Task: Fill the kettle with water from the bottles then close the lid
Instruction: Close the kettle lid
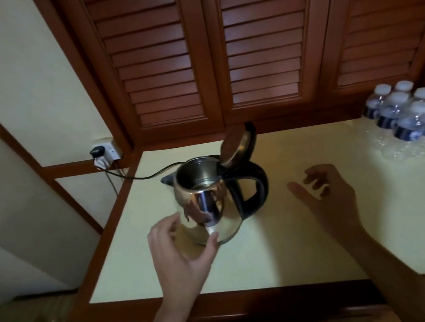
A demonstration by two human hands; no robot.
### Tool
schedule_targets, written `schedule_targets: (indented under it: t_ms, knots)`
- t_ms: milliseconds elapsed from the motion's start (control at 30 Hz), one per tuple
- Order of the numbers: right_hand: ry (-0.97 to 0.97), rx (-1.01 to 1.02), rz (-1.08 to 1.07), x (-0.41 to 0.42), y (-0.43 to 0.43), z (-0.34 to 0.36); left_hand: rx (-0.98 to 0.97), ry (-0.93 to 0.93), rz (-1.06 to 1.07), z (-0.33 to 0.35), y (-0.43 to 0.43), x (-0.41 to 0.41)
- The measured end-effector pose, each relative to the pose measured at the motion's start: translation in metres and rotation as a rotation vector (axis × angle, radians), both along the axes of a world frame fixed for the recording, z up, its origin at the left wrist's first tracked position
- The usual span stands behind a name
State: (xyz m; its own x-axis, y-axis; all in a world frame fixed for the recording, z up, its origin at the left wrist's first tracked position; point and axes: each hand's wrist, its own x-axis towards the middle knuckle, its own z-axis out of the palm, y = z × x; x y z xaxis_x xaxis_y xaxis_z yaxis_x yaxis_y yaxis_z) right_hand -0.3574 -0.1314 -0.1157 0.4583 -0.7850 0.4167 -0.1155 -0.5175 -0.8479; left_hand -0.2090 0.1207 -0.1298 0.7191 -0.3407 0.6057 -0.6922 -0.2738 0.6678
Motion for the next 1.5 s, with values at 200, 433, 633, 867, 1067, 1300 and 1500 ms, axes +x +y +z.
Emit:
schedule_targets:
  t_ms: [200,433,633,867,1067,1300,1500]
  knots:
    - [-0.156,0.124,0.257,0.042,0.049,0.053,0.03,0.409,-0.29,-0.008,0.011,0.049]
    - [-0.207,0.242,0.34,0.072,0.066,0.087,-0.03,0.447,-0.485,-0.011,0.001,0.062]
    - [-0.126,0.31,0.471,0.081,0.057,0.105,0.005,0.432,-0.439,-0.016,0.0,0.069]
    - [0.244,-0.071,0.469,0.118,0.072,0.127,0.013,0.458,-0.404,-0.017,-0.001,0.067]
    - [0.607,-0.502,0.337,0.137,0.081,0.112,0.027,0.467,-0.385,-0.017,-0.001,0.066]
    - [0.695,-0.659,0.306,0.137,0.081,0.106,0.053,0.466,-0.372,-0.019,-0.002,0.066]
    - [0.653,-0.717,0.318,0.139,0.083,0.104,0.067,0.465,-0.362,-0.019,-0.001,0.067]
